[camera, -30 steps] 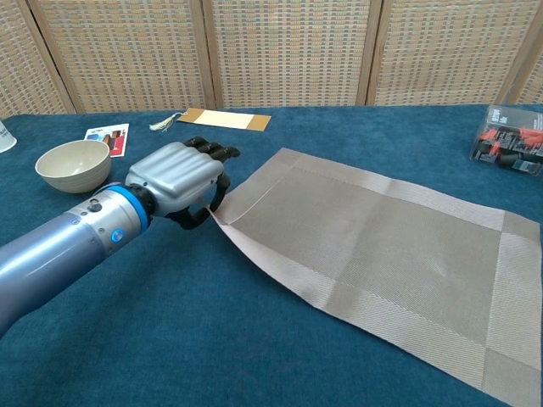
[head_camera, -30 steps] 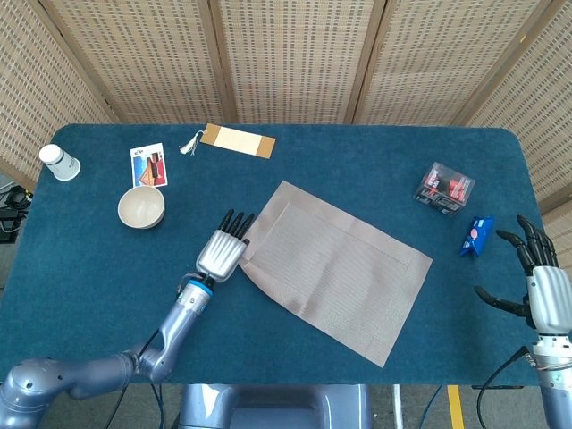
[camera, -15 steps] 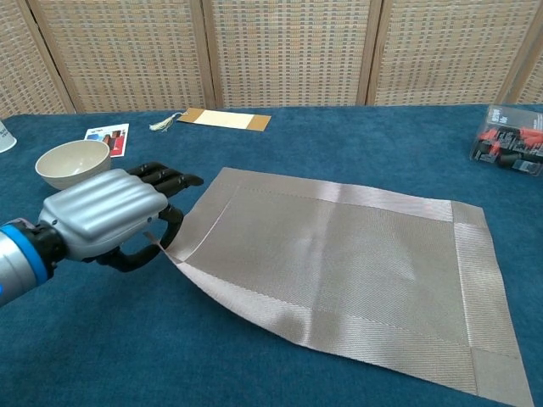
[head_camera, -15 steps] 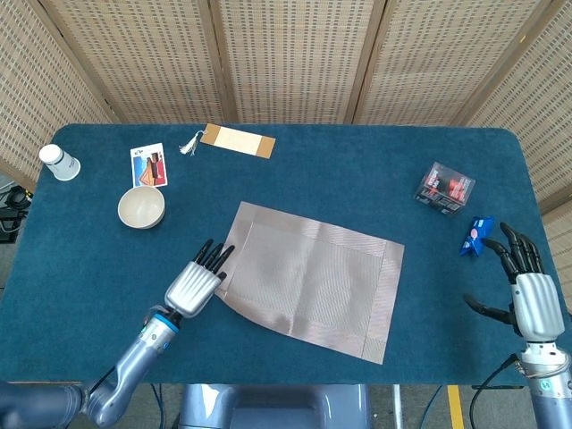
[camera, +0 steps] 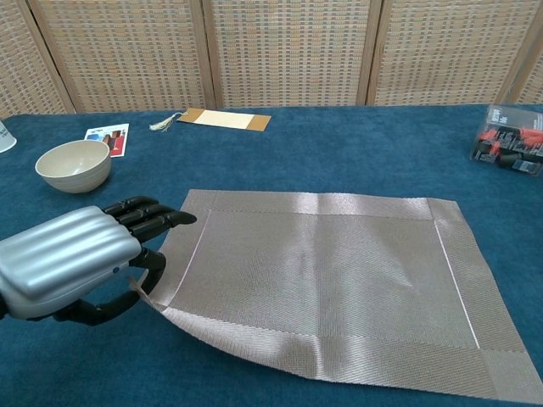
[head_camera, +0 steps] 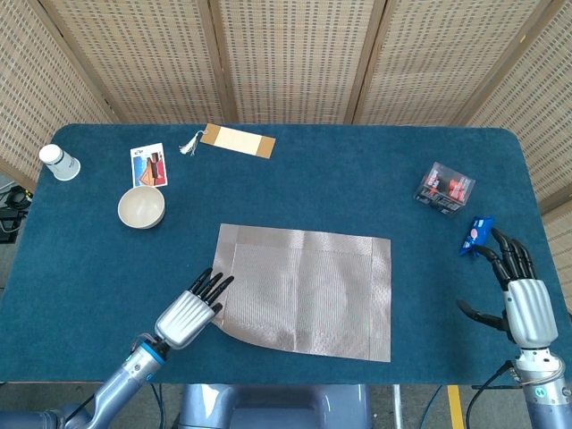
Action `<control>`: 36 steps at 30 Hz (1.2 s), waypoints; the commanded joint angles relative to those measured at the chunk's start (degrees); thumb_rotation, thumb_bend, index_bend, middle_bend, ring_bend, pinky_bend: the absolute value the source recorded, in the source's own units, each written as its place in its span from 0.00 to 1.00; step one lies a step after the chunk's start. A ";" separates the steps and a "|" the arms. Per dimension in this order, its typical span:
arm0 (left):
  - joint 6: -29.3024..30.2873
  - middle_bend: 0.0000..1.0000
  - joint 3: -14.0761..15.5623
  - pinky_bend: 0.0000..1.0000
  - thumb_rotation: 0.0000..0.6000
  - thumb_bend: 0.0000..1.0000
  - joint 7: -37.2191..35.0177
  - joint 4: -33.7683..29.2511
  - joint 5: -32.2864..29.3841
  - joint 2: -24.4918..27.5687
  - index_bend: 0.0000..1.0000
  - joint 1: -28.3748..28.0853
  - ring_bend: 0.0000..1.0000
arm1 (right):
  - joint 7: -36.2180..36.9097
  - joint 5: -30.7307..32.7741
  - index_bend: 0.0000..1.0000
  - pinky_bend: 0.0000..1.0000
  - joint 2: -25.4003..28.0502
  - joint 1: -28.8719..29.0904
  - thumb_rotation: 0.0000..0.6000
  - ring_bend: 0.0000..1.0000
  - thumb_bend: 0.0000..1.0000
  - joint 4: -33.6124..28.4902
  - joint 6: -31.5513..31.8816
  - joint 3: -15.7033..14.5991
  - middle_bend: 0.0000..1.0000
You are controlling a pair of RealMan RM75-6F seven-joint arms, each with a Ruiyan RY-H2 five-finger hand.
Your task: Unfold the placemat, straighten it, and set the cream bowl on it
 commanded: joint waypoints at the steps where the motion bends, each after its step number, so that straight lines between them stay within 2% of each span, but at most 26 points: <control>1: 0.35 0.00 0.86 0.00 1.00 0.49 -0.65 -0.41 1.28 0.54 0.73 0.84 0.00 | -0.10 -0.24 0.22 0.00 -0.03 -0.03 1.00 0.00 0.16 -0.08 0.04 -0.20 0.00; 8: 0.79 0.00 3.04 0.00 1.00 0.49 -2.07 -2.04 4.93 1.98 0.73 2.63 0.00 | -0.03 -1.24 0.22 0.00 0.16 -0.21 1.00 0.00 0.16 -0.62 0.68 -0.62 0.00; 13: 0.64 0.00 3.53 0.00 1.00 0.49 -2.33 -2.68 6.68 2.57 0.71 3.51 0.00 | -0.08 -1.64 0.22 0.00 0.22 -0.36 1.00 0.00 0.16 -0.84 0.98 -0.88 0.00; 15: 0.63 0.00 3.55 0.00 1.00 0.49 -2.57 -2.79 7.24 2.85 0.64 3.81 0.00 | -0.16 -1.80 0.22 0.00 0.20 -0.39 1.00 0.00 0.16 -0.86 1.05 -0.99 0.00; 18: 0.50 0.00 3.28 0.00 1.00 0.42 -3.72 -2.97 7.75 3.86 0.46 4.15 0.00 | -0.32 -2.02 0.22 0.00 0.08 -0.41 1.00 0.00 0.16 -0.81 1.10 -1.17 0.00; 20: 0.39 0.00 2.89 0.00 1.00 0.28 -4.51 -3.28 7.60 4.82 0.28 4.33 0.00 | -0.45 -2.01 0.22 0.00 0.04 -0.38 1.00 0.00 0.16 -0.82 1.01 -1.22 0.00; 23: 0.38 0.00 2.38 0.00 1.00 0.16 -5.55 -3.62 7.50 5.89 0.12 4.50 0.00 | -0.55 -1.96 0.22 0.00 0.02 -0.37 1.00 0.00 0.16 -0.86 0.97 -1.24 0.00; 26: 0.55 0.00 2.06 0.00 1.00 0.13 -6.51 -3.85 7.52 6.74 0.09 4.68 0.00 | -0.63 -1.88 0.22 0.00 -0.02 -0.36 1.00 0.00 0.16 -0.81 0.92 -1.23 0.00; 30: 1.18 0.00 1.52 0.00 1.00 0.13 -8.29 -4.53 8.09 8.41 0.10 4.99 0.00 | -0.82 -2.01 0.22 0.00 -0.17 -0.30 1.00 0.00 0.16 -0.77 0.91 -1.29 0.00; 32: 3.68 0.00 -0.73 0.00 1.00 0.13 -8.90 -4.25 7.76 9.32 0.12 5.50 0.00 | -1.28 -2.13 0.22 0.00 -0.35 -0.26 1.00 0.00 0.16 -0.72 0.64 -1.54 0.00; 36: 4.52 0.00 -4.63 0.00 1.00 0.14 -9.73 -2.85 4.84 9.33 0.15 5.80 0.00 | -1.58 -2.16 0.22 0.00 -0.43 -0.23 1.00 0.00 0.16 -0.80 0.48 -1.69 0.00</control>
